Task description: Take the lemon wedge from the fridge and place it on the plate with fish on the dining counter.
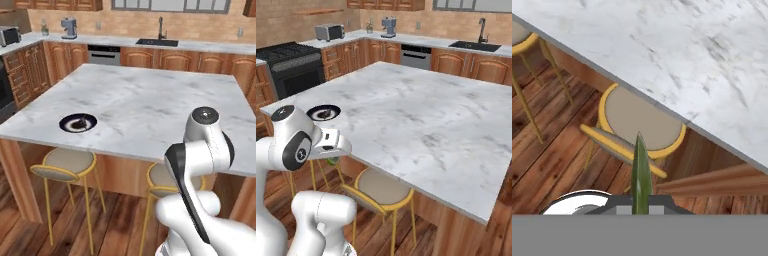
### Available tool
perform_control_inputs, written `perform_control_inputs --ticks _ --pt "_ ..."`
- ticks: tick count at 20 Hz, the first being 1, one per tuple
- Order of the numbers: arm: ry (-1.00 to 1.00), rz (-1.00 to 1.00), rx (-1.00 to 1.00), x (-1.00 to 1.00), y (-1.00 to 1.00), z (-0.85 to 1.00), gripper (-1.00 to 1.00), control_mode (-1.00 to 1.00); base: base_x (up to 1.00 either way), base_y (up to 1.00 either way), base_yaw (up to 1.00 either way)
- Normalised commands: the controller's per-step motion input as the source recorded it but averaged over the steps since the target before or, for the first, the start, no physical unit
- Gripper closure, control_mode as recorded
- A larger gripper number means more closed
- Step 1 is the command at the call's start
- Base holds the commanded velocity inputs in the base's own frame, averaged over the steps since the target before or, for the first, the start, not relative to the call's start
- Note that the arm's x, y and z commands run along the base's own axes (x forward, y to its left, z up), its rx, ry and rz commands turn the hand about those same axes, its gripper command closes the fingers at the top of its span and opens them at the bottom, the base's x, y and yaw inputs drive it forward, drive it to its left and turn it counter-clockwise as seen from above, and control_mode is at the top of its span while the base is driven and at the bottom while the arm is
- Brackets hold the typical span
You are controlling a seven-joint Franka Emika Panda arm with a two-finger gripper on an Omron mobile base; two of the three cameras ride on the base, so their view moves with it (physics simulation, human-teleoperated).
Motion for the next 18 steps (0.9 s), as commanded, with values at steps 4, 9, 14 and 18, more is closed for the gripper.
perform_control_inputs --ticks 4,9,14,18 --pt "0.00 0.00 0.00 0.00 0.00 0.00 1.00 1.00 0.15 1.00 -0.11" --pt "0.00 0.00 0.00 0.00 0.00 0.00 1.00 1.00 -0.08 0.59 -0.01" --pt "0.00 0.00 0.00 0.00 0.00 0.00 1.00 1.00 0.65 1.00 -0.09" --pt "0.00 0.00 0.00 0.00 0.00 0.00 1.00 1.00 0.83 1.00 -0.19"
